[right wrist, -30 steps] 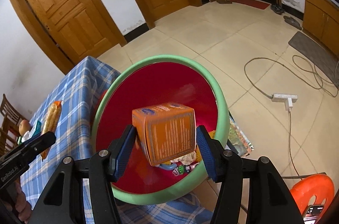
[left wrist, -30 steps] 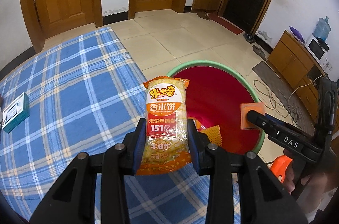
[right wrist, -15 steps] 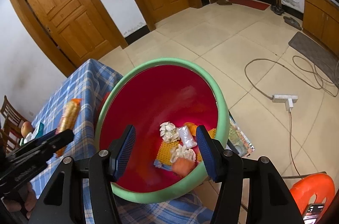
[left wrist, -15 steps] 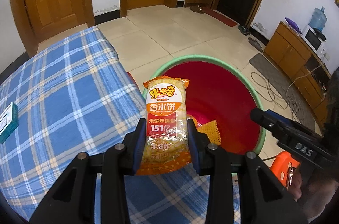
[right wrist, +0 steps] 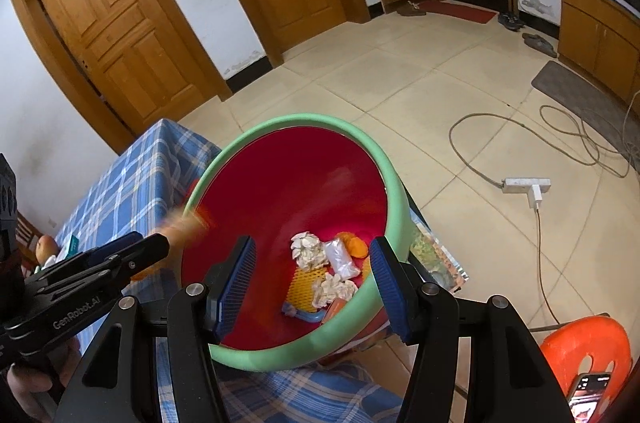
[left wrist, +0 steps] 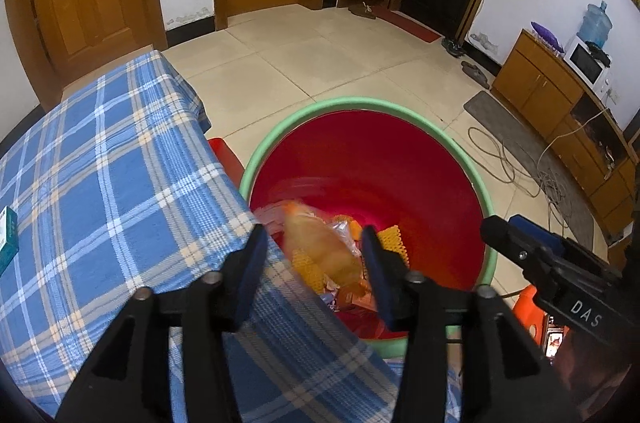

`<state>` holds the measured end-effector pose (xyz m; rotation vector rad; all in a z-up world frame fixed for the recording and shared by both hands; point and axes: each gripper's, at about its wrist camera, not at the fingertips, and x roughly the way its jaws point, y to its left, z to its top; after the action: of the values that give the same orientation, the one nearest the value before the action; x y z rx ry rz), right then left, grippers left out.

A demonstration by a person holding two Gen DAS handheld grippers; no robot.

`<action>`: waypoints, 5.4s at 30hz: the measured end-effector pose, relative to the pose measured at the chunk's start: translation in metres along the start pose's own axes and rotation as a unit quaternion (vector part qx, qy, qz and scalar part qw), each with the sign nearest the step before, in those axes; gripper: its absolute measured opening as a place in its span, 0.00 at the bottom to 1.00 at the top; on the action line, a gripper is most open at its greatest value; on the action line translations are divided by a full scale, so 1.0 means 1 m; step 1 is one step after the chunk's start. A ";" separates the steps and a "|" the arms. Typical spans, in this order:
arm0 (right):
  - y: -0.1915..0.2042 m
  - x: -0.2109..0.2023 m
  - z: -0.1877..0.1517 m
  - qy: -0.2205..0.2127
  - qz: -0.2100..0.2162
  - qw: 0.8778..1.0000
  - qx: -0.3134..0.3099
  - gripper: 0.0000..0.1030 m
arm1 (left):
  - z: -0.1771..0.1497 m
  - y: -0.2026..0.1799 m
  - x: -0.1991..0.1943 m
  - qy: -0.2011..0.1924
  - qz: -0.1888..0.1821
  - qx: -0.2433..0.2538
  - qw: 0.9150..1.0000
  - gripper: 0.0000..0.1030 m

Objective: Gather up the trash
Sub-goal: 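Move the left tool over the red bucket and open it to drop the cracker bag, then move the left tool back to the table and grasp the white cloth, then grasp the white-and-blue medicine box with the right tool while the left tool holds the cloth, then carry the medicine box over the red bucket and open the right tool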

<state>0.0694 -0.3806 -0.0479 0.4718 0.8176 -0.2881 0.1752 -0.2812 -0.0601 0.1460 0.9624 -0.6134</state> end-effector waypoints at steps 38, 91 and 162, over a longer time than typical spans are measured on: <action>0.076 -0.036 -0.017 -0.021 0.052 0.998 -0.040 0.61 | -0.047 0.105 -0.107 -0.068 0.074 -0.104 0.990 0.51; 0.245 0.017 -0.037 0.040 0.109 0.981 -0.158 0.74 | -0.113 0.362 -0.127 -0.078 0.197 -0.290 0.933 0.26; 0.408 0.107 -0.087 0.050 0.114 0.939 -0.320 0.88 | -0.149 0.381 -0.168 -0.136 0.239 -0.355 0.894 0.25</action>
<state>0.2569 0.0067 -0.0612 -0.0369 0.8931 0.2221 0.2071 0.1596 -0.0674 -0.3442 0.7835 0.1925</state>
